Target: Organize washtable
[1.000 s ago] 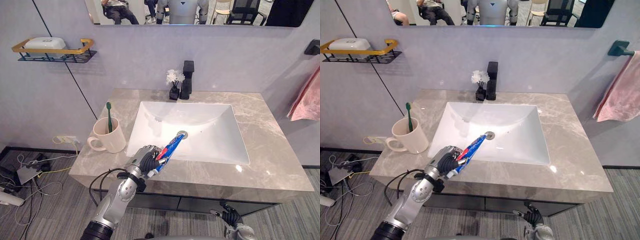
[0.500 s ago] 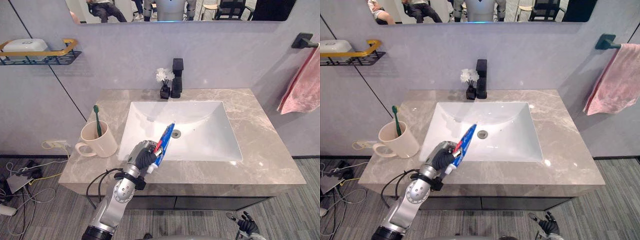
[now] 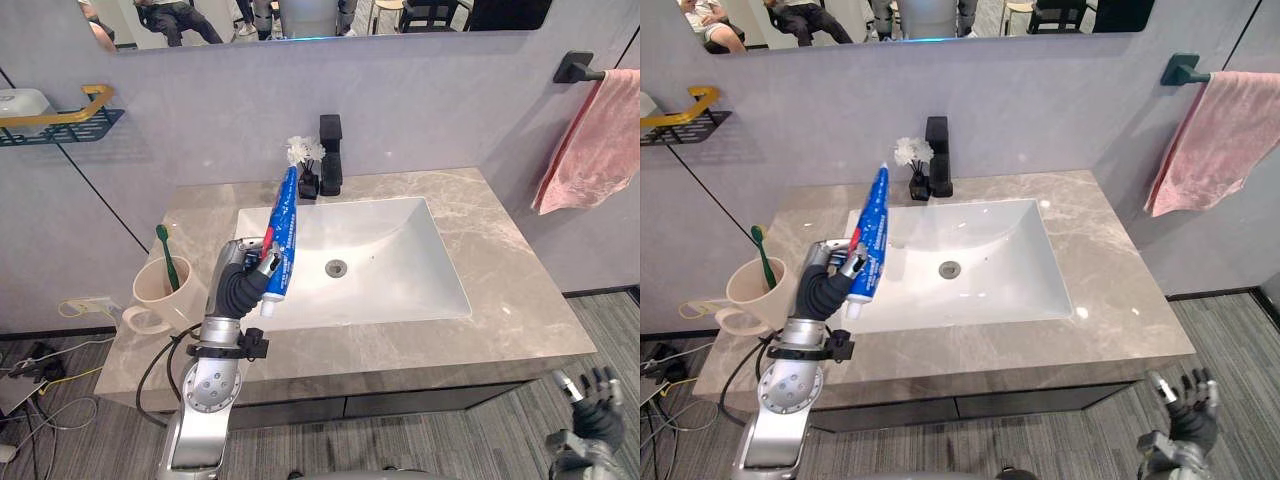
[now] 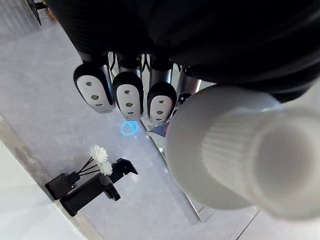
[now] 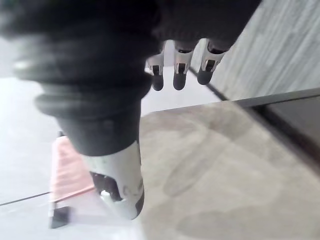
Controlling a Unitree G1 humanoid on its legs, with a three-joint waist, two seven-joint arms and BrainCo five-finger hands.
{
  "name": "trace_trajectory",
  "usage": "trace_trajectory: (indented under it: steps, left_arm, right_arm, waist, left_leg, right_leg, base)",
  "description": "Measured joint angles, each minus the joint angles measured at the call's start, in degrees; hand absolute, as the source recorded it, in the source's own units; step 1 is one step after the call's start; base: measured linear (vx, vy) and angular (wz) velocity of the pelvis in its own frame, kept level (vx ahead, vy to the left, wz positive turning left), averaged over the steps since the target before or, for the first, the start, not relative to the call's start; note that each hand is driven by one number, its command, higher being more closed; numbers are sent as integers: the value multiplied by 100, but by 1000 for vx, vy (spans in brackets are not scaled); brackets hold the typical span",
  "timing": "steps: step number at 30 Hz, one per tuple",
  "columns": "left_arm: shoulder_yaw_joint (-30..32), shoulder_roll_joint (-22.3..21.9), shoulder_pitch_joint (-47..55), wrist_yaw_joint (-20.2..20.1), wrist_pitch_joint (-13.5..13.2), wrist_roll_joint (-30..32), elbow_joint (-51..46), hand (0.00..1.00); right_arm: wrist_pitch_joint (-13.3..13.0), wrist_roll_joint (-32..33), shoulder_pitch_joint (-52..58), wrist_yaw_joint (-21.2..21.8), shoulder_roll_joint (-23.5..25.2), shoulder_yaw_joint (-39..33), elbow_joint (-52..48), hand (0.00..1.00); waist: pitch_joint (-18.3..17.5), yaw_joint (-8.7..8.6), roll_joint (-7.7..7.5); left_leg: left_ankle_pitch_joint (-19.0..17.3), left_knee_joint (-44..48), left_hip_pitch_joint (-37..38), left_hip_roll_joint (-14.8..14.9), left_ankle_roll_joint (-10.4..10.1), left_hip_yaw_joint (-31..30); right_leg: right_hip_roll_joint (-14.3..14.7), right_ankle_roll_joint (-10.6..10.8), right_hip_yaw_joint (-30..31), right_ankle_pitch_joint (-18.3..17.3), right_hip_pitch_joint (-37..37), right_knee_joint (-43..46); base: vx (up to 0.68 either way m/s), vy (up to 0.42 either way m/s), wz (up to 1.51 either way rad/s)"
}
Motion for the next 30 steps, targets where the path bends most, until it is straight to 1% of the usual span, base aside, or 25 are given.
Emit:
trace_trajectory:
  steps: [1,3,4,5,7,8,10,12,14,15,17,21,23,24,27,28,30]
  left_arm:
    - [-4,0,-1,-3,-44,-29,-68,100]
    - [-19,0,-2,-13,-101,-46,-121,100]
    - [-30,1,-2,-16,-104,-116,-155,100]
    - [-34,2,-11,-15,-123,-177,-176,100]
    - [-77,9,-17,-15,-151,-255,-176,100]
    - [-138,15,-19,-16,-164,-329,-176,100]
    - [-301,22,-41,-17,-174,-419,-176,100]
    - [-531,31,-68,-20,-214,-430,-176,100]
    - [-586,34,-71,-21,-218,-480,-176,100]
    - [-578,48,-70,-20,-216,-502,-175,100]
    - [-617,72,-72,-13,-215,-596,-173,100]
    - [-855,75,-76,-9,-215,-602,-160,100]
    - [-1064,69,-82,-7,-215,-600,-148,100]
    - [-1107,68,-92,-7,-215,-599,-134,100]
    - [-1253,60,-183,4,-212,-598,46,100]
    - [-1300,48,-196,15,-206,-598,99,100]
    - [-1403,34,-199,54,-203,-598,121,100]
  right_arm:
    - [-77,45,-122,74,-21,6,-345,0]
    - [-213,62,-333,92,-90,23,-641,0]
    - [-247,102,-492,91,-174,47,-777,0]
    - [-349,108,-726,90,-336,147,-866,0]
    - [-439,213,-1113,88,-611,495,-984,0]
    - [-513,312,-1393,97,-834,812,-1029,0]
    - [-576,383,-1730,107,-1125,1353,-1031,0]
    - [-561,381,-2037,211,-1251,1938,-1031,0]
    - [-530,378,-2192,252,-1265,2201,-1031,0]
    - [-466,377,-2321,295,-1276,2427,-1030,0]
    - [-418,380,-2423,303,-1284,2748,-1030,0]
    - [-342,431,-2603,326,-1249,3422,-1021,0]
    - [-300,506,-2702,323,-1047,3849,-987,0]
    - [-300,538,-2714,322,-998,3936,-968,0]
    - [-246,685,-2767,310,-829,4297,-683,0]
    - [-191,768,-2773,309,-755,4420,-568,0]
    - [-166,907,-2777,303,-648,4630,-413,0]
  waist:
    - [-2,-1,0]
    - [-6,3,-9]
    - [-14,5,-21]
    - [-31,20,-38]
    - [-46,43,-52]
    - [-56,50,-50]
    - [-91,89,-44]
    - [-114,228,-46]
    - [-119,253,-53]
    - [-119,302,-53]
    - [-120,348,-56]
    - [-127,387,-61]
    - [-136,396,-63]
    - [-138,391,-67]
    - [-211,480,-93]
    - [-244,516,-97]
    - [-280,517,-106]
  left_leg:
    - [1,0,-17,3,0,11]
    - [1,0,-19,2,0,18]
    - [0,0,-18,-1,1,18]
    - [1,0,-20,-5,1,15]
    - [1,0,-24,-14,2,3]
    - [3,0,-34,-22,4,-16]
    - [7,0,-61,-35,5,-74]
    - [13,6,-70,-39,10,-121]
    - [13,60,-85,-51,11,-223]
    - [15,94,-94,-58,13,-274]
    - [15,122,-93,-73,13,-343]
    - [35,127,-177,-127,42,-439]
    - [109,6,-151,-151,82,-497]
    - [119,6,-159,-159,89,-522]
    - [151,6,-164,-195,106,-569]
    - [156,5,-167,-209,112,-583]
    - [184,2,-168,-234,133,-662]
  right_leg:
    - [0,2,7,-1,-33,24]
    - [-4,6,10,-4,-45,40]
    - [-8,9,9,-6,-47,45]
    - [-13,10,6,-7,-49,47]
    - [-22,11,-3,-7,-48,52]
    - [-31,11,-17,-7,-48,56]
    - [-44,15,-36,-10,-48,59]
    - [-49,19,-100,-12,-29,62]
    - [-66,22,-198,-14,-12,73]
    - [-75,23,-252,-15,12,83]
    - [-89,29,-314,-19,59,83]
    - [-139,60,-400,-48,72,86]
    - [-159,70,-487,-60,63,119]
    - [-167,72,-492,-66,60,135]
    - [-186,85,-532,-80,61,167]
    - [-188,85,-549,-80,61,167]
    - [-200,87,-617,-81,62,166]
  base:
    - [-20,-5,-6]
    - [-9,-2,-2]
    - [0,0,0]
    - [0,0,0]
    - [-11,1,3]
    - [-19,2,8]
    - [-17,3,14]
    - [-5,-4,15]
    - [15,-3,25]
    - [10,2,25]
    - [-30,-1,19]
    - [-64,-2,14]
    - [-53,1,15]
    - [-36,6,17]
    - [-30,11,8]
    - [-16,2,8]
    - [-2,4,17]
